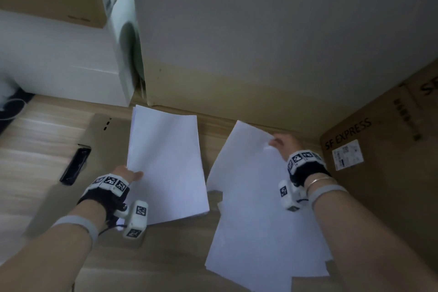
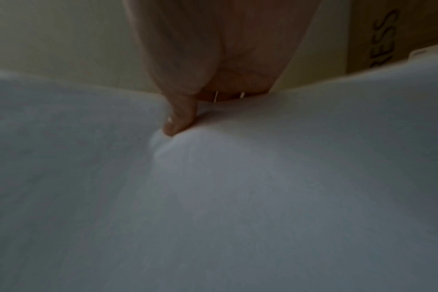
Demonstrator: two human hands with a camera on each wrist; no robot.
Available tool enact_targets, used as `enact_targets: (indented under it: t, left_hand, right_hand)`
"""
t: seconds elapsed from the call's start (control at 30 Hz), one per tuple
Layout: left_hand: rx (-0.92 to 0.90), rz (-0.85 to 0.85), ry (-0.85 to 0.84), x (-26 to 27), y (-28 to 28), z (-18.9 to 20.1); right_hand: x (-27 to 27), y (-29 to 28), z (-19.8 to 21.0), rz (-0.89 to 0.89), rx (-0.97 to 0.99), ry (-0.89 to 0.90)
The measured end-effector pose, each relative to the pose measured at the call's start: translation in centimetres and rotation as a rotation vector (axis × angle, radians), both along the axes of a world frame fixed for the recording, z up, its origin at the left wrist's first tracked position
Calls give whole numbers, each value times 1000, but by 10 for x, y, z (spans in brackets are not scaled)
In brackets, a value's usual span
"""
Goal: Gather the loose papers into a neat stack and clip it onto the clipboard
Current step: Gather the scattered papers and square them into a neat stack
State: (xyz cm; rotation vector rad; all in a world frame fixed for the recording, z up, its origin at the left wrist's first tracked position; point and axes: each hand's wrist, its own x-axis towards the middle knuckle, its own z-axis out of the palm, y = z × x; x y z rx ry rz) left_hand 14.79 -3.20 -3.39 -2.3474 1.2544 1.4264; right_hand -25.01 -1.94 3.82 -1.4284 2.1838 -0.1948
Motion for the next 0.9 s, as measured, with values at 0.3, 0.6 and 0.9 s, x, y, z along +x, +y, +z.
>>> enact_targets:
  t: [0.3, 0.6, 0.9]
  left_hand:
    - [4, -59, 57, -35, 14, -2]
    - [-66, 30, 210, -43, 18, -6]
    - [-74, 48, 218, -42, 22, -9]
  right_hand:
    - [36, 7, -21, -314, -160, -318]
    - [122, 45, -84, -333, 92, -269]
    - [108, 61, -83, -384, -41, -405]
